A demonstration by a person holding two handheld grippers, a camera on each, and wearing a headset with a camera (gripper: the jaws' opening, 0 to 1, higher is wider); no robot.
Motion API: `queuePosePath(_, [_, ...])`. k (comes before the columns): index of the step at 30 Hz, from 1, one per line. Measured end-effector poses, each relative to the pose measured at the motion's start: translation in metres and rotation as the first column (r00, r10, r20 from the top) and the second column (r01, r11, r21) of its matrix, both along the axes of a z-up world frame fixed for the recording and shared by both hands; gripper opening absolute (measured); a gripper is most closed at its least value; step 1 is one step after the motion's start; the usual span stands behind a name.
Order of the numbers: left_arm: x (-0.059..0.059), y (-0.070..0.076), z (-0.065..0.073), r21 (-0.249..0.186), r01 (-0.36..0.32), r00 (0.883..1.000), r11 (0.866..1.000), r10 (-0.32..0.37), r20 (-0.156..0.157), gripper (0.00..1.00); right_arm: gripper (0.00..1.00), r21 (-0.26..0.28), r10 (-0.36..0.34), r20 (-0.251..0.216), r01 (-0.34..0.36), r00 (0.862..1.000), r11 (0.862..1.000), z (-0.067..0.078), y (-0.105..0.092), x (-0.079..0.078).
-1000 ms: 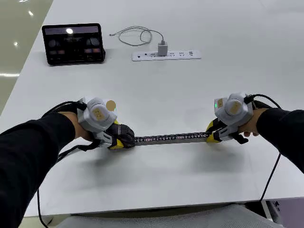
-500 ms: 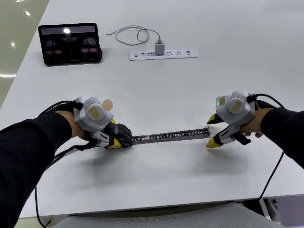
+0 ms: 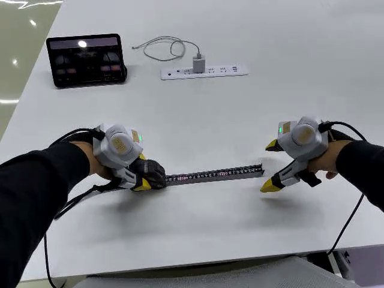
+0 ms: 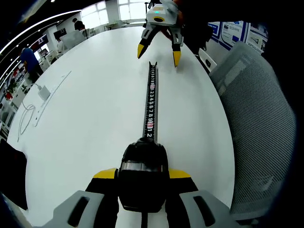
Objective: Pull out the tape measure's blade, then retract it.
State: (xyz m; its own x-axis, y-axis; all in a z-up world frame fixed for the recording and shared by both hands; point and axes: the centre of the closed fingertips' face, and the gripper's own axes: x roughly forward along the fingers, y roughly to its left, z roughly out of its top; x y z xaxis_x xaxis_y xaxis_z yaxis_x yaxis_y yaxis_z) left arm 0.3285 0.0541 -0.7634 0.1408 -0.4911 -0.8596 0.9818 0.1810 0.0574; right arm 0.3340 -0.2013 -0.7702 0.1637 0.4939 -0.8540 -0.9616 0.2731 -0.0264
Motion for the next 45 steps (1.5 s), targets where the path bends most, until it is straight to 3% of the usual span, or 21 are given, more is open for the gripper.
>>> queuePosePath(11, [-0.002,0.000,0.002,0.004,0.036,0.999,0.999,-0.036,0.013,0.34,0.73,0.003,-0.023,-0.004,0.023,1.000,1.000,-0.001,-0.004,-0.004])
queuePosePath(15, [-0.002,0.002,0.004,-0.014,0.031,0.999,0.999,-0.031,0.019,0.34,0.74,0.012,-0.031,0.007,0.031,0.999,0.999,0.002,-0.003,-0.003])
queuePosePath(17, [-0.004,0.003,0.007,-0.032,-0.002,1.000,0.999,0.002,-0.010,0.34,0.74,0.022,-0.042,0.003,0.042,0.999,0.999,0.003,-0.003,-0.003])
queuePosePath(20, [0.006,0.013,0.008,-0.038,-0.072,0.997,0.997,0.073,0.037,0.39,0.76,0.032,-0.054,0.018,0.054,0.998,0.998,0.006,-0.003,-0.003])
queuePosePath(21, [0.008,0.015,0.011,-0.066,-0.101,0.994,0.993,0.104,0.038,0.39,0.76,0.039,-0.059,0.018,0.059,0.998,0.998,0.006,-0.003,-0.003])
queuePosePath(22, [0.007,0.017,0.011,-0.088,-0.126,0.992,0.988,0.128,0.018,0.41,0.75,0.041,-0.063,0.018,0.062,0.998,0.997,0.006,-0.004,-0.003])
queuePosePath(23, [0.008,0.021,0.015,-0.101,-0.142,0.989,0.985,0.145,0.027,0.42,0.76,0.043,-0.069,0.019,0.068,0.997,0.997,0.005,-0.005,-0.004])
queuePosePath(26, [0.019,0.033,0.020,-0.128,-0.228,0.970,0.965,0.236,0.057,0.54,0.81,0.085,-0.109,0.002,0.109,0.994,0.990,0.008,-0.001,-0.005])
queuePosePath(28, [0.017,0.037,0.022,-0.148,-0.260,0.963,0.954,0.268,0.037,0.57,0.83,0.081,-0.110,0.008,0.109,0.994,0.991,0.007,-0.002,-0.005])
queuePosePath(31, [0.019,0.044,0.025,-0.159,-0.272,0.958,0.949,0.282,0.046,0.62,0.85,0.083,-0.117,0.011,0.116,0.993,0.990,0.008,-0.003,-0.005])
queuePosePath(33, [0.022,0.049,0.027,-0.160,-0.314,0.945,0.936,0.324,0.040,0.71,0.85,0.083,-0.120,0.015,0.118,0.993,0.990,0.008,-0.004,-0.005])
queuePosePath(36, [0.021,0.053,0.031,-0.180,-0.357,0.932,0.917,0.363,0.005,0.82,0.85,0.075,-0.123,0.022,0.121,0.992,0.990,0.008,-0.006,-0.004])
queuePosePath(40, [0.026,0.061,0.034,-0.197,-0.399,0.911,0.896,0.412,0.026,0.94,0.87,0.077,-0.133,0.036,0.130,0.991,0.989,0.009,-0.008,-0.004])
queuePosePath(41, [0.033,0.065,0.039,-0.216,-0.421,0.893,0.881,0.444,0.071,1.00,0.89,0.085,-0.154,0.039,0.150,0.987,0.985,0.010,-0.008,-0.003])
queuePosePath(42, [0.035,0.066,0.042,-0.231,-0.424,0.887,0.876,0.453,0.086,1.00,0.91,0.091,-0.172,0.037,0.168,0.984,0.981,0.011,-0.008,-0.003])
queuePosePath(43, [0.037,0.070,0.044,-0.245,-0.451,0.870,0.858,0.484,0.095,1.00,0.95,0.099,-0.205,0.041,0.201,0.978,0.975,0.012,-0.010,-0.001])
queuePosePath(45, [0.042,0.079,0.048,-0.248,-0.481,0.842,0.841,0.522,0.138,1.00,0.99,0.122,-0.230,0.067,0.221,0.971,0.967,0.016,-0.010,0.002])
